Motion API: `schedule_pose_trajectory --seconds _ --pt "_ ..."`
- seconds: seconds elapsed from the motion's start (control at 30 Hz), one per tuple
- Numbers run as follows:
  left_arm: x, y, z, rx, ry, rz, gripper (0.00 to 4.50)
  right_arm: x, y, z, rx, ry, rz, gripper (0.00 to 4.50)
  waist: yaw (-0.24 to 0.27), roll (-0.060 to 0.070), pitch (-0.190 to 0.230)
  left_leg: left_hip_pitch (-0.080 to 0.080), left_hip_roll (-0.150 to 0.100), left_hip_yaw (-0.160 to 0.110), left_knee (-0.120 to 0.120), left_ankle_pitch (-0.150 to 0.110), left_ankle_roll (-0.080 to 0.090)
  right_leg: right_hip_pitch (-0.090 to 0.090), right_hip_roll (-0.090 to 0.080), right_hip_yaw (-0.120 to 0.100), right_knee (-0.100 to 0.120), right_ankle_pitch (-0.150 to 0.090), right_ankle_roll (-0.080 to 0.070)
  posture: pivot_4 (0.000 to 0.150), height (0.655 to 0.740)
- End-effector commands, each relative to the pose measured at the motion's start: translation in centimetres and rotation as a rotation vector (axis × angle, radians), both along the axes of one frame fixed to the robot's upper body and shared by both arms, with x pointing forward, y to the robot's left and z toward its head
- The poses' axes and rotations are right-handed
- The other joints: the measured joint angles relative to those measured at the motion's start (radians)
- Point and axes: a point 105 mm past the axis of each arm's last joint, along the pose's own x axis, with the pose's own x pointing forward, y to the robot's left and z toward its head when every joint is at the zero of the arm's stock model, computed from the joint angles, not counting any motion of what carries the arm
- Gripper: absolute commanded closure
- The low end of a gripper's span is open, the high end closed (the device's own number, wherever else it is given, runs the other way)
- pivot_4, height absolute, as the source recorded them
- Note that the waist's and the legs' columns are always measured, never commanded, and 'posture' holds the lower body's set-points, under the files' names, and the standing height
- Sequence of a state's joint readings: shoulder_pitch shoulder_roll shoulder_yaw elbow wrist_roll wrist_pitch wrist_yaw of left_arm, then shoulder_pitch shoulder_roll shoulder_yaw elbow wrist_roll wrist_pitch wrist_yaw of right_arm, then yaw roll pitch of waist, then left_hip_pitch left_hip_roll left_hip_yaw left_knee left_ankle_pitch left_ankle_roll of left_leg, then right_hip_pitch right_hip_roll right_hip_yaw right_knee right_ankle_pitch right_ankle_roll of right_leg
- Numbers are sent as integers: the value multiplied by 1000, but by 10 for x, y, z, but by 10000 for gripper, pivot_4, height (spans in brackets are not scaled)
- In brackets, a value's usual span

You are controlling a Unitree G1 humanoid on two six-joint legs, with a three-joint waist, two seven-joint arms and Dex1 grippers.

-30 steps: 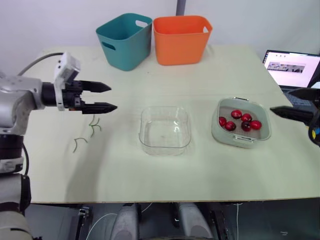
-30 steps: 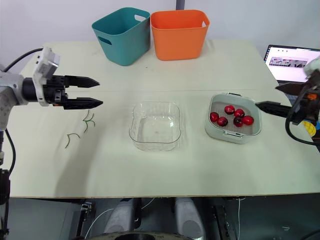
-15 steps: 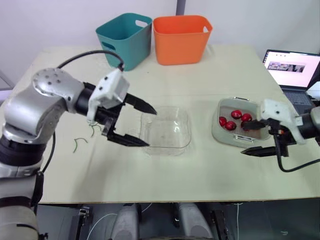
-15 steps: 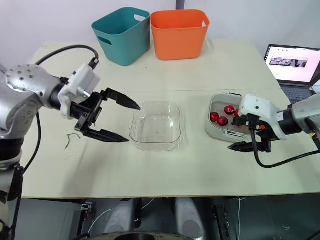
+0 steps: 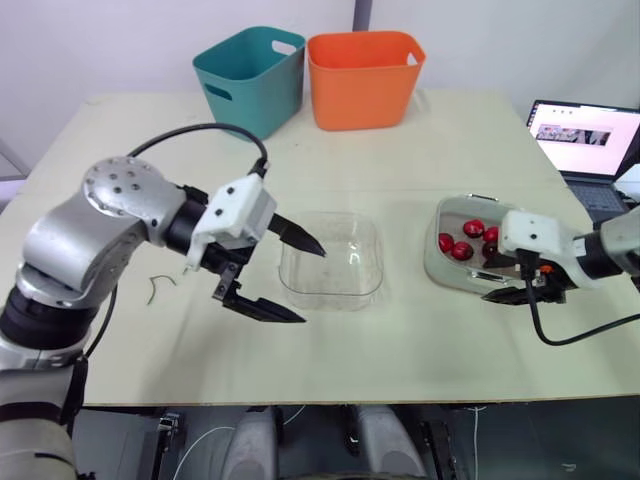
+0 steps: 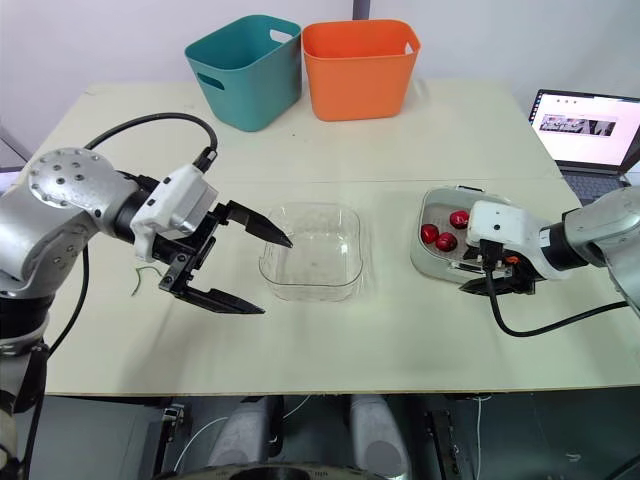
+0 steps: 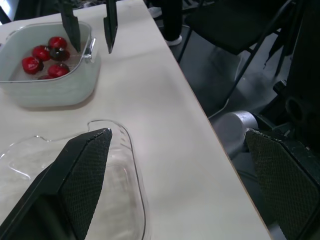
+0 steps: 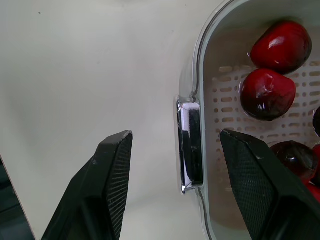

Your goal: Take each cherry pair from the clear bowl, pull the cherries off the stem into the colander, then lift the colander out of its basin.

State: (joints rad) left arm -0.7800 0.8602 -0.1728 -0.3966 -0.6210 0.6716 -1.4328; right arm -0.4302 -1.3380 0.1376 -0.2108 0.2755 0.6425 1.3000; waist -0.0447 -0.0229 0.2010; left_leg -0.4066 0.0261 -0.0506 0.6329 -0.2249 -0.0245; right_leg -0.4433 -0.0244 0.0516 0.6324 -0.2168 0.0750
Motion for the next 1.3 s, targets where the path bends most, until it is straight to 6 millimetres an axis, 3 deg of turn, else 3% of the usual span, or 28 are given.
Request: schedule_pose_trajectory --seconds 0.03,0.1,0.2,0.4,0.73,1.3 --pt "-2 -2 7 -4 -49 -15 0 3 4 7 -5 -38 10 15903 0 0 0 0 0 0 0 0 0 0 0 0 0 0 0 1500 7400" --pt "-2 -2 7 -2 -50 -14 0 3 5 7 -3 -39 10 15903 1 0 0 0 0 0 0 0 0 0 0 0 0 0 0 1500 7400" --pt "-1 -1 6 0 -51 -10 0 4 7 7 -3 -43 12 20950 1 0 0 0 0 0 0 0 0 0 0 0 0 0 0 1500 7400" --pt "1 -2 10 -14 -61 1 0 5 4 3 -37 -48 10 40936 1 0 0 0 0 0 0 0 0 0 0 0 0 0 0 1500 7400" --pt "7 -1 13 -25 -75 28 0 5 2 6 -35 -52 -2 40955 1 0 0 0 0 0 1 0 0 1 0 0 0 0 0 1500 7400" --pt "19 2 7 -33 -62 57 0 1 -1 49 23 -77 -13 40955 1 0 0 0 0 0 1 0 0 0 0 0 1 0 0 1500 7400"
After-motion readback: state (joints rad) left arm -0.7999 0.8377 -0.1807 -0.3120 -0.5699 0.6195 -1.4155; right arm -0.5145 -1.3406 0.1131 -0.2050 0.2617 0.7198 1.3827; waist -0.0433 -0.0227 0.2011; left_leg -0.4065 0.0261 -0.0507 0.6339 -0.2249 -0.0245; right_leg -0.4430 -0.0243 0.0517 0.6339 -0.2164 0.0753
